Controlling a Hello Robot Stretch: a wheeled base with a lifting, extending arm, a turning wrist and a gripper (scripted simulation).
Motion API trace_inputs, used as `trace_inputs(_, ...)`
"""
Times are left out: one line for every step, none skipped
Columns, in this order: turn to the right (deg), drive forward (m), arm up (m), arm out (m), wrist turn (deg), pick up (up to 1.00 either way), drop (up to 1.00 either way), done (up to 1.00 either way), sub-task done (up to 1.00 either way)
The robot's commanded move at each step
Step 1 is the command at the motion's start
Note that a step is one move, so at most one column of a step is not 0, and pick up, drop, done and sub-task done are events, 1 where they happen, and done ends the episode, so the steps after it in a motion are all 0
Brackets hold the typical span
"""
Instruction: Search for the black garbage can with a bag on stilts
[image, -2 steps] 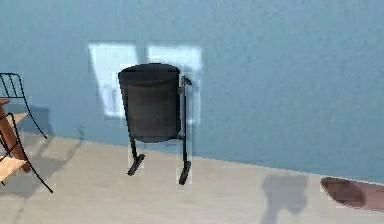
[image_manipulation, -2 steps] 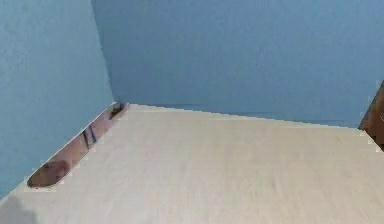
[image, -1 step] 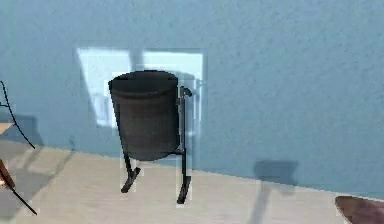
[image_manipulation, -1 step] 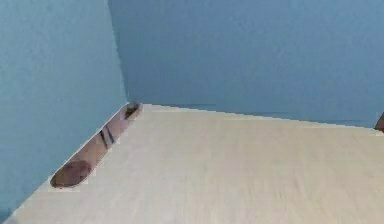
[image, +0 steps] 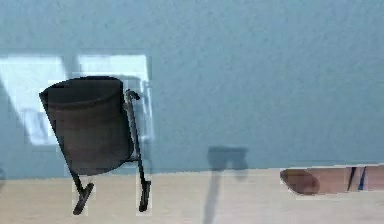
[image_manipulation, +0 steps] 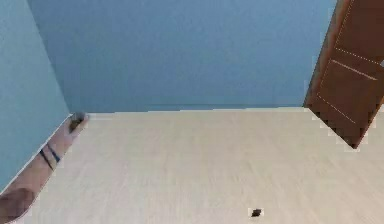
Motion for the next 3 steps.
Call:
trace_inputs(0.0, 0.35, 0.00, 0.00, 0.0, 0.00, 0.00, 0.00, 0.00)
trace_inputs(-36.0, 0.00, 0.00, 0.00, 0.0, 0.00, 0.00, 0.00, 0.00)
trace_inputs(0.0, 0.00, 0.00, 0.00, 0.0, 0.00, 0.00, 1.00, 0.00)
